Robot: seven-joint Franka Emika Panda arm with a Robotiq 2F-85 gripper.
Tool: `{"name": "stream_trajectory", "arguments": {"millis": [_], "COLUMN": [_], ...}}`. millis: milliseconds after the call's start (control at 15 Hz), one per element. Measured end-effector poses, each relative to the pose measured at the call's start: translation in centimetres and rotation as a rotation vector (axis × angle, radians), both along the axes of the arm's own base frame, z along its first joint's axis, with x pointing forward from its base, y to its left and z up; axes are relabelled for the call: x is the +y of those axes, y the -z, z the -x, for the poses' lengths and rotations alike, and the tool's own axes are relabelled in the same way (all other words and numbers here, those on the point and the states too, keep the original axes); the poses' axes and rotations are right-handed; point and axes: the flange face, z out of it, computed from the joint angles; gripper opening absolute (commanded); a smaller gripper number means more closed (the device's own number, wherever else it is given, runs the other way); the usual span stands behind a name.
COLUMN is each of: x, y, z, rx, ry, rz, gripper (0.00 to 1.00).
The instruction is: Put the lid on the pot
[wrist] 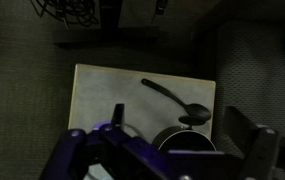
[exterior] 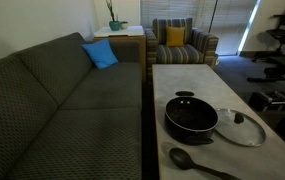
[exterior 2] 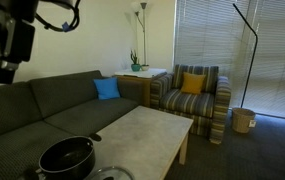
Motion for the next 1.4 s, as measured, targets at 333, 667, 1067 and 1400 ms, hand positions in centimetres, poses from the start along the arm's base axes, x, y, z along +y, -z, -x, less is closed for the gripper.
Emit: {"name": "stream_trajectory", "arguments": {"millis": [333, 667, 1067, 1400], "x": [-0.3, 0.4, -0.4, -3.0], "y": [1.0, 1.0, 4.2, 9.5], "z": [-1.4, -1.8, -4.0, -5.2], "rx": [0.024, -0.009, -0.183, -0.216], "ry": [0.001, -0.008, -0.049, -0.046], "rz": [-0.005, 0.018, 0.132, 0.132], "gripper": [1.0, 1.0, 1.0, 1.0]}}
